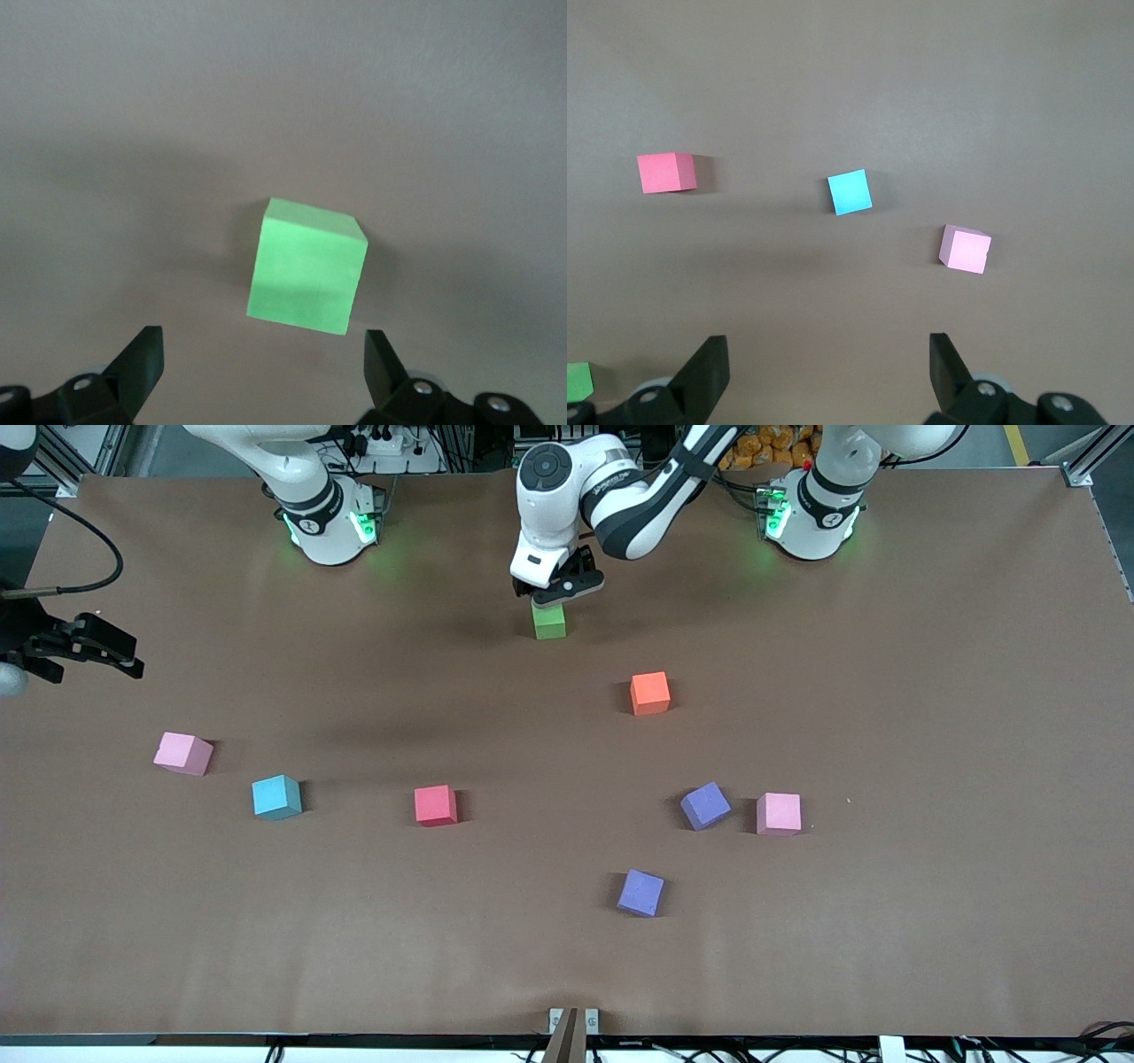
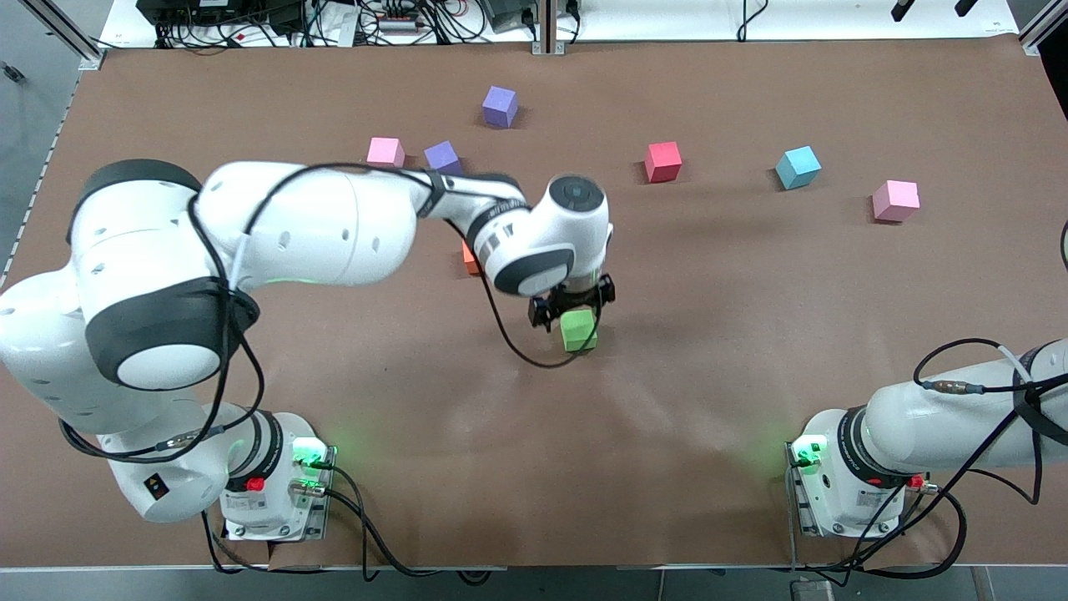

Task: Arrange blocks into number 1
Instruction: 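Grasp the green cube with the left gripper and lift it, then set the green cube down on the table and open the left gripper, then grasp the orange cube with the left gripper while the right gripper reaches the red cube, then lift the orange cube while the right gripper grasps the red cube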

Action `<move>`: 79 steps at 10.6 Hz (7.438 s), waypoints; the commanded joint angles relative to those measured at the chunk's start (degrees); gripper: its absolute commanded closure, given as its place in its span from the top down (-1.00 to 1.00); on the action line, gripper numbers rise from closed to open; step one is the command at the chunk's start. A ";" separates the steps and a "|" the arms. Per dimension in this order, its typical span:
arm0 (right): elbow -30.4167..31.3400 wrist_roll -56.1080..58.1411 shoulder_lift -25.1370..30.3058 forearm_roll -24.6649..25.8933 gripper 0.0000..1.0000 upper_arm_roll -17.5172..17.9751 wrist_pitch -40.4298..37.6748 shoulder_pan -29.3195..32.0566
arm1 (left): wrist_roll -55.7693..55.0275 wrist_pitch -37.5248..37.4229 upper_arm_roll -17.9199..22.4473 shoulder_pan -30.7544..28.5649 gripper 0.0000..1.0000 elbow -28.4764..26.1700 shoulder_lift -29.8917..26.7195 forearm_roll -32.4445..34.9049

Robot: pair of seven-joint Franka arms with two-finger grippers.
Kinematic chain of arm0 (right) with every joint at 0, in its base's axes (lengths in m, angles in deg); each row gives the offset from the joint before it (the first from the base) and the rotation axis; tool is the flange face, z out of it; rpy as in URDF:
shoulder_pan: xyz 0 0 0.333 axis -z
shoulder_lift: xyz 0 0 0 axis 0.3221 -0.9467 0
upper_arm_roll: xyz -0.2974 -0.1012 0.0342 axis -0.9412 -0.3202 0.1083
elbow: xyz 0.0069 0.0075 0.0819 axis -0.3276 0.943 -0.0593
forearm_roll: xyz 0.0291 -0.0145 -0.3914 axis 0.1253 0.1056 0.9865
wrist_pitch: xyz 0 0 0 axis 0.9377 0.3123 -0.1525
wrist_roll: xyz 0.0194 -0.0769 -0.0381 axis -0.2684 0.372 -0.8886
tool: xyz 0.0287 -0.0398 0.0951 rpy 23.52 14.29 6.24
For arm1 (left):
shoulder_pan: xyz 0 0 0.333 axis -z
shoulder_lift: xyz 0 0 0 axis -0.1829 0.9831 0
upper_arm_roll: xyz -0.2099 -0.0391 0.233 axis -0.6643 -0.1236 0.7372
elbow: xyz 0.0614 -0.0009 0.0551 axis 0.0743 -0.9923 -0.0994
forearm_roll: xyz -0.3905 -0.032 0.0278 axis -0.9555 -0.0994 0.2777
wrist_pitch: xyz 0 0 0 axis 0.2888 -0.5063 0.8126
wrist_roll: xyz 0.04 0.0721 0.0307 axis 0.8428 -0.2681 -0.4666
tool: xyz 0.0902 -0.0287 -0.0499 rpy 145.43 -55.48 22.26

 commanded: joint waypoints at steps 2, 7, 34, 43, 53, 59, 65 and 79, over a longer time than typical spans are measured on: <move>1.04 -0.87 1.02 -0.91 1.00 -0.09 0.76 0.06 | -2.81 4.52 0.68 0.44 1.00 0.26 4.33 4.79; 1.13 -0.87 1.03 -0.73 1.00 -0.09 0.58 0.14 | -2.90 6.73 0.94 0.35 1.00 2.63 7.32 4.97; 8.60 -1.22 5.68 -0.29 1.00 -0.17 5.33 -0.21 | 27.25 -5.57 1.20 -6.24 1.00 25.49 19.55 12.35; 5.00 -0.69 1.82 -1.08 1.00 0.00 4.71 -1.00 | 25.84 -11.93 -1.60 -23.36 1.00 9.45 3.39 11.74; 4.91 -9.89 -5.81 -5.13 1.00 0.00 6.20 -8.63 | 28.22 1.36 -2.14 -28.39 1.00 -5.89 -0.50 11.56; 4.20 -17.30 -21.98 -5.92 1.00 0.09 24.98 -18.47 | 27.07 2.77 -3.28 -27.87 1.00 -5.98 1.78 11.47; 3.94 -22.05 -32.54 -5.57 1.00 0.00 35.91 -21.91 | 27.42 2.77 -3.28 -27.78 1.00 -5.89 3.02 11.56; 1.57 -23.90 -40.63 -5.83 0.91 0.00 43.99 -24.38 | 13.73 -5.04 -19.97 -24.20 -1.00 -0.46 2.75 11.56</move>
